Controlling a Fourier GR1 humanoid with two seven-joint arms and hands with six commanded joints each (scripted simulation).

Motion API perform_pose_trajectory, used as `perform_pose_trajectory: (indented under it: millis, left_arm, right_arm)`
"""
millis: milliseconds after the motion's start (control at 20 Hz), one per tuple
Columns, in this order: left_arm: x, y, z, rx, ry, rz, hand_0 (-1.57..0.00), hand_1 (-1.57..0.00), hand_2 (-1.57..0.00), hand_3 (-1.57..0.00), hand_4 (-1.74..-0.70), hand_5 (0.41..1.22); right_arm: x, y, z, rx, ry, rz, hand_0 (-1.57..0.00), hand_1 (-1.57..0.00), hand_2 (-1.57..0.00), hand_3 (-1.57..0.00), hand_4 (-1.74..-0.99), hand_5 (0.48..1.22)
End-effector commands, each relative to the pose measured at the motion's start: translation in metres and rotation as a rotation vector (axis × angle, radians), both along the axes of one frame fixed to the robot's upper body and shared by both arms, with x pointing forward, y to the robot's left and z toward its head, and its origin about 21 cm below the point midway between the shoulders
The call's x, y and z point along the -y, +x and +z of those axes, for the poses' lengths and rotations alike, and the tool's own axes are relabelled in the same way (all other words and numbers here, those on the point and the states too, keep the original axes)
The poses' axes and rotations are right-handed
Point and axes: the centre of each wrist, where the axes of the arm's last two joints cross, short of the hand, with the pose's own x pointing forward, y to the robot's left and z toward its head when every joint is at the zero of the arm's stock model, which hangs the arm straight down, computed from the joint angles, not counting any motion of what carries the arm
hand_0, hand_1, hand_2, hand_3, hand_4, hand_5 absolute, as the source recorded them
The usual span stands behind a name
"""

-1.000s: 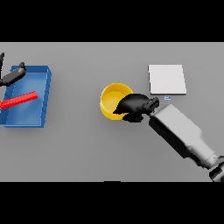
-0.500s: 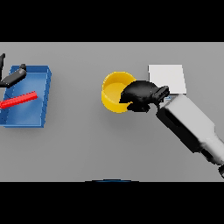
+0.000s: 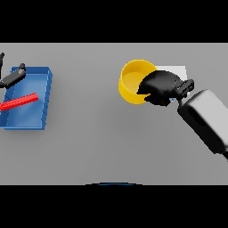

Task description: Pick up the red beaker and tilt it to pour out 1 green nut into yellow bowl. Pick up the yellow bowl and place it on the metallic measuring scale.

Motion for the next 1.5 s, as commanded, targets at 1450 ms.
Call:
perform_pose_trajectory:
  millis: [1450]
  left_arm:
    - [0.005,-0.004,0.009,-0.033,0.013,0.045,0.00,0.00,0.00,0.00,-0.81,0.734]
  right_arm:
    - [0.099,0.078,-0.073,-0.012,0.011,-0.425,-1.53,-1.40,-1.57,-1.32,-1.725,1.221]
